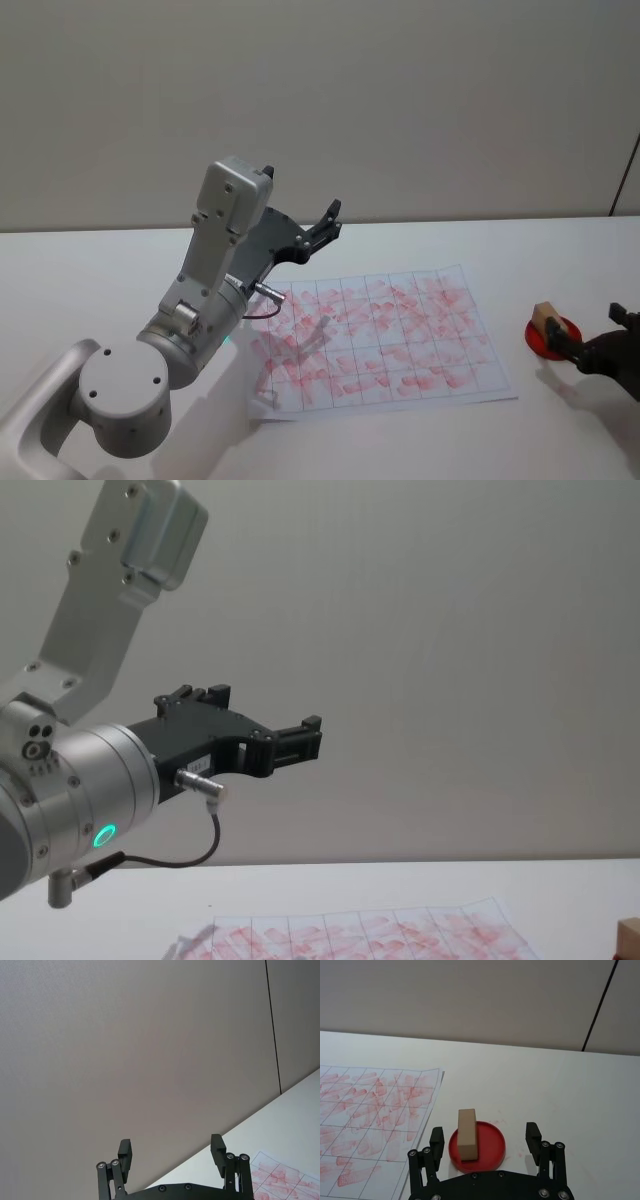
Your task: Use the one hand to pick up the stamp and affix it onto the A4 paper.
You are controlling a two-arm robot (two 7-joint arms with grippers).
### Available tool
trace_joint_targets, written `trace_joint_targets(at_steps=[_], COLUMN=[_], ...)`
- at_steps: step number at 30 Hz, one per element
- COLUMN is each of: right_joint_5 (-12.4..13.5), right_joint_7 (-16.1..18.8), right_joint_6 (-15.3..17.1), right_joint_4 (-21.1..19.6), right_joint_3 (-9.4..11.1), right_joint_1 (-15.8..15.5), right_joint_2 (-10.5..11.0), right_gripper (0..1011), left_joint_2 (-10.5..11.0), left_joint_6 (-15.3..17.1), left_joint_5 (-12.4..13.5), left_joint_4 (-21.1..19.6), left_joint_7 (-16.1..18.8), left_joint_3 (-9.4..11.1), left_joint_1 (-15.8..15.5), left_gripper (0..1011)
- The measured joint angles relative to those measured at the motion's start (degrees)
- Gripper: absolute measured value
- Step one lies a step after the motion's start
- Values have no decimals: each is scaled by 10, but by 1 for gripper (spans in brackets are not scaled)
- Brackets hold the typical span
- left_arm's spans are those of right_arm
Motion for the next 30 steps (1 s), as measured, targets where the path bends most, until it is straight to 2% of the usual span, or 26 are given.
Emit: trace_joint_targets(at_steps=[14, 24, 29, 30], right_joint_5=[-36, -50, -55, -55], right_joint_7=[42, 53, 57, 58], right_joint_6=[27, 38, 41, 42], right_joint_4=[56, 74, 81, 81], right_joint_3=[-17, -23, -25, -26], right_joint_1=[54, 72, 79, 80], right_joint_2=[-26, -36, -39, -40], right_gripper=[1003, 999, 904, 848], left_joint_2=[0, 0, 0, 0], left_joint_6=[0, 0, 0, 0], left_joint_5=[0, 0, 0, 0], left_joint_4=[0, 0, 0, 0], left_joint_7=[0, 0, 0, 0], left_joint_3=[0, 0, 0, 0], left_joint_1=[0, 0, 0, 0], left_gripper=[1001, 1001, 1001, 1001])
